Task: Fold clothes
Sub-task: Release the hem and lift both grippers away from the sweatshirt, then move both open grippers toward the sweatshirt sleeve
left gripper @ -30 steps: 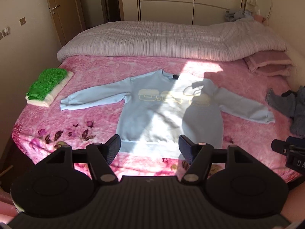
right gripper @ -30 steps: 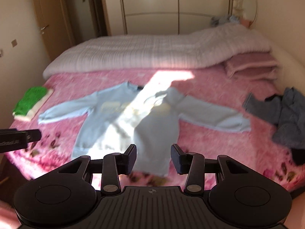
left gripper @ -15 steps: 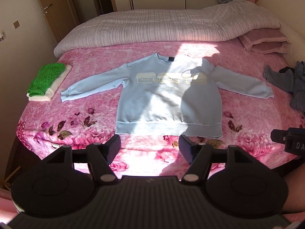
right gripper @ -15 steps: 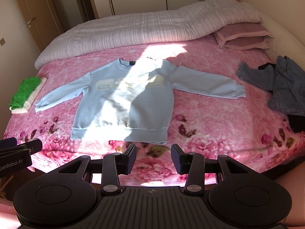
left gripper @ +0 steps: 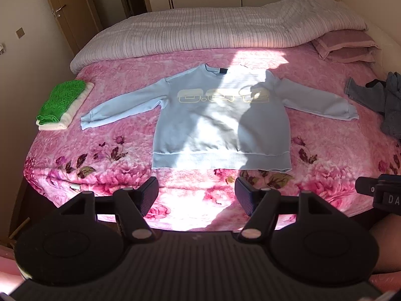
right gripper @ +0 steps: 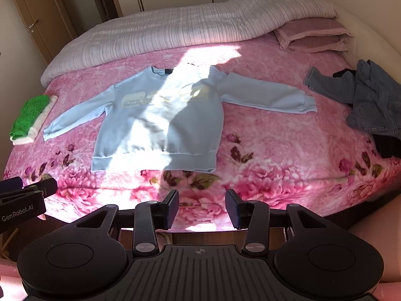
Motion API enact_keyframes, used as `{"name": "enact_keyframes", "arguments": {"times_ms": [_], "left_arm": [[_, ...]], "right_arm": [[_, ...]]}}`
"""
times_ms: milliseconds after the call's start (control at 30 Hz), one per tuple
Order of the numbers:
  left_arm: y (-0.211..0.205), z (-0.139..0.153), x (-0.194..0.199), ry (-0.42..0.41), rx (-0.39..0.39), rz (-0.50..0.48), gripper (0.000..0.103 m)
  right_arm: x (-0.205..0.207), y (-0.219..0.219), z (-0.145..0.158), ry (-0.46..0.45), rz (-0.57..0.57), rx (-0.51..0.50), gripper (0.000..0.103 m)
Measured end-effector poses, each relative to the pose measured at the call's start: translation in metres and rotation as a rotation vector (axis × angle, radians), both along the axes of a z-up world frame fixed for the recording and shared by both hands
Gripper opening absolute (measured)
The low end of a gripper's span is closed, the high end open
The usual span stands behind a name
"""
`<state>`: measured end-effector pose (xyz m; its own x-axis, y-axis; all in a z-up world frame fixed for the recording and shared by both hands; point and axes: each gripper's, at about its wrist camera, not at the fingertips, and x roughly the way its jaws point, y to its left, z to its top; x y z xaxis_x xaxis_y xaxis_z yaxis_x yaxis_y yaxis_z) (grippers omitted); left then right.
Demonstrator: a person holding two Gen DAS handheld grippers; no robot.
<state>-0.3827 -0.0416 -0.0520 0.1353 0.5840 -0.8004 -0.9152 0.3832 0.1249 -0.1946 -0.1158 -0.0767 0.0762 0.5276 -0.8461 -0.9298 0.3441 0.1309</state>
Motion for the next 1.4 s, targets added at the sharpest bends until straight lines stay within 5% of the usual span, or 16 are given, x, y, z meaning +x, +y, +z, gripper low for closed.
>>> {"name": "enact_keyframes", "arguments": {"times_ms": [1000, 1400], "left_arm": [[-0.002, 0.006, -0.027, -0.031, 0.015, 0.030, 0.064], [0.013, -0.001, -0.012, -0.049, 0.002, 0.021, 0.064]], "right_arm": [[-0.033, 0.005, 0.015, -0.037, 0.071, 0.030, 0.045], [-0.013, 0.015, 0.014, -0.026, 0.062, 0.049, 0.045]]}}
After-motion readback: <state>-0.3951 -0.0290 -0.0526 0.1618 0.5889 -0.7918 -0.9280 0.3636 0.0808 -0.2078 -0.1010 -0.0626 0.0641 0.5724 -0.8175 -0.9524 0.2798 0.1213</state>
